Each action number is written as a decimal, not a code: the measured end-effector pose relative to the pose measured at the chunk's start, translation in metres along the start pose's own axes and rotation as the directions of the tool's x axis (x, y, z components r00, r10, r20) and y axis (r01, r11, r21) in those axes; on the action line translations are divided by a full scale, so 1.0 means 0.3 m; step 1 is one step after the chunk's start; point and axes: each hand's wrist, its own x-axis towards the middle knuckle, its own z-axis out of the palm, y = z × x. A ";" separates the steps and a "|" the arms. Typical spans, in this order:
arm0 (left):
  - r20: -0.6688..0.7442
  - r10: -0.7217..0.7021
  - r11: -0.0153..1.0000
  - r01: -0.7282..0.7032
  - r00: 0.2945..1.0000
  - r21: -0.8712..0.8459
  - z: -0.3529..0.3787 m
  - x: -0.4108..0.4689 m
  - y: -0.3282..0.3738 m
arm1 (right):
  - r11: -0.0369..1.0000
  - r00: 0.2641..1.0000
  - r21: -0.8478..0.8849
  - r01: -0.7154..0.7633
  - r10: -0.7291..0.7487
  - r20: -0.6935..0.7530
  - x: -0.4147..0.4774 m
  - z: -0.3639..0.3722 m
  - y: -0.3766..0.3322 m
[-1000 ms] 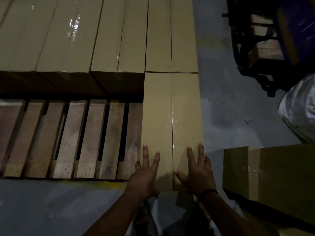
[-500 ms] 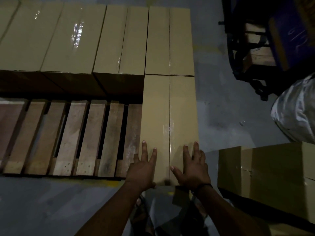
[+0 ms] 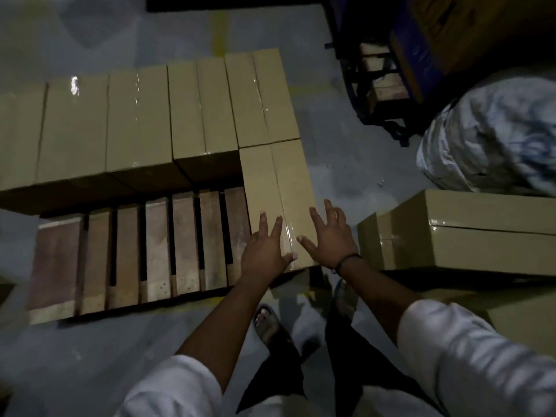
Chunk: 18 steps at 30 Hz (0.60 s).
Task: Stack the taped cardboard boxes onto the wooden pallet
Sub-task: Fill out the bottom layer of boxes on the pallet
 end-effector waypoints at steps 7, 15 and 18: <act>-0.027 0.129 0.992 -0.129 0.991 -0.006 -0.165 -0.175 0.153 | 0.997 0.984 0.051 -0.049 0.057 -0.168 -0.241 -0.228 0.029; -0.051 0.282 0.959 -0.282 0.958 0.001 -0.217 -0.258 0.380 | 0.934 0.908 0.308 -0.182 0.280 -0.311 -0.477 -0.317 0.161; -0.070 0.349 0.937 -0.349 0.935 0.004 -0.186 -0.274 0.474 | 0.924 0.888 0.322 -0.208 0.316 -0.333 -0.584 -0.346 0.234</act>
